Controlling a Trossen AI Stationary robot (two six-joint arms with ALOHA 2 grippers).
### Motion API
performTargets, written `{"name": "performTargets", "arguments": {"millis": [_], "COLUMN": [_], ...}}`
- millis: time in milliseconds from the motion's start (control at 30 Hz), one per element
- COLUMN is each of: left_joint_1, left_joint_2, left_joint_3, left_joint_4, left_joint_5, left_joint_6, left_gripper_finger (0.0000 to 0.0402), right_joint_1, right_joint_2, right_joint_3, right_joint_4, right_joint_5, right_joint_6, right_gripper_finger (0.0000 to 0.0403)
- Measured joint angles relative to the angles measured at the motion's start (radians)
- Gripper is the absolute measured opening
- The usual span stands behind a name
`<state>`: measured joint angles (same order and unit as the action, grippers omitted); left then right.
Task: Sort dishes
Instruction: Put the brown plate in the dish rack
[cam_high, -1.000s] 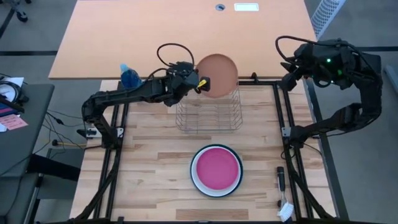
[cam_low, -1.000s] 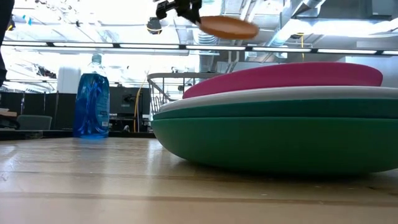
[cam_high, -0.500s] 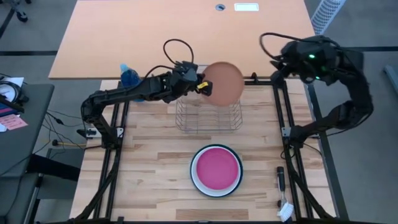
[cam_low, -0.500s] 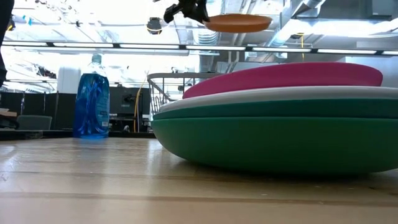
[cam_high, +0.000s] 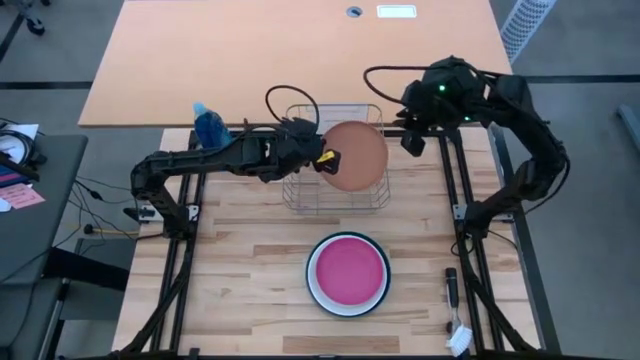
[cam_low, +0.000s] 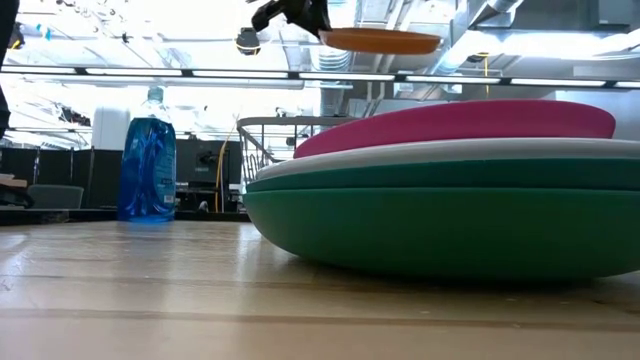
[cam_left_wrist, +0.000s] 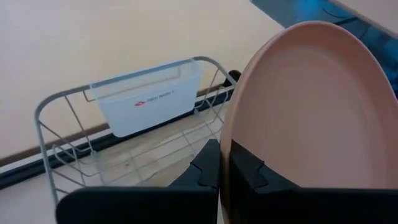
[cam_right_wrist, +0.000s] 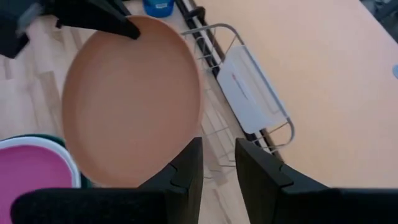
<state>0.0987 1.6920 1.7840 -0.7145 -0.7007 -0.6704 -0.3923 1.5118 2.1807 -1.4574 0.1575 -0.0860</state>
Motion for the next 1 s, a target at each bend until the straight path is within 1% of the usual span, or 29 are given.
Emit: {"name": "performTargets", "arguments": {"millis": [233, 300, 467, 600, 667, 733, 833, 867, 967, 1000], "left_joint_1": [-0.001, 0.009, 0.056, 0.096, 0.128, 0.170, 0.236, 0.255, 0.315, 0.332], "left_joint_2": [0.000, 0.000, 0.000, 0.000, -0.006, -0.012, -0.021, -0.022, -0.022, -0.022], "left_joint_3": [0.000, 0.000, 0.000, 0.000, 0.000, 0.000, 0.000, 0.000, 0.000, 0.000], "left_joint_4": [-0.032, -0.033, -0.031, -0.030, -0.031, -0.015, 0.043, 0.073, 0.156, 0.174], "left_joint_5": [0.006, 0.032, 0.199, 0.286, 0.350, 0.456, 0.676, 0.766, 1.090, 1.181], "left_joint_6": [-0.007, 0.003, 0.031, 0.028, 0.013, -0.014, -0.040, -0.048, -0.052, -0.053], "left_gripper_finger": [0.0000, 0.0000, 0.0000, 0.0000, 0.0000, 0.0000, 0.0000, 0.0000, 0.0000, 0.0000], "right_joint_1": [0.009, 0.009, 0.008, 0.009, 0.009, 0.008, 0.009, 0.009, 0.008, 0.008], "right_joint_2": [-0.050, -0.075, -0.119, -0.138, -0.141, -0.140, -0.130, -0.124, -0.107, -0.102], "right_joint_3": [0.000, 0.000, 0.000, 0.000, 0.000, 0.000, 0.000, 0.000, 0.000, 0.000], "right_joint_4": [-0.003, -0.006, -0.031, -0.059, -0.065, -0.068, -0.068, -0.069, -0.068, -0.068], "right_joint_5": [-0.001, -0.001, -0.002, -0.007, -0.029, -0.074, -0.128, -0.139, -0.171, -0.179], "right_joint_6": [0.035, 0.032, 0.001, -0.006, -0.029, -0.054, -0.080, -0.082, -0.081, -0.081], "right_gripper_finger": [0.0099, 0.0099, 0.0099, 0.0099, 0.0099, 0.0099, 0.0099, 0.0099, 0.0099, 0.0099]}}
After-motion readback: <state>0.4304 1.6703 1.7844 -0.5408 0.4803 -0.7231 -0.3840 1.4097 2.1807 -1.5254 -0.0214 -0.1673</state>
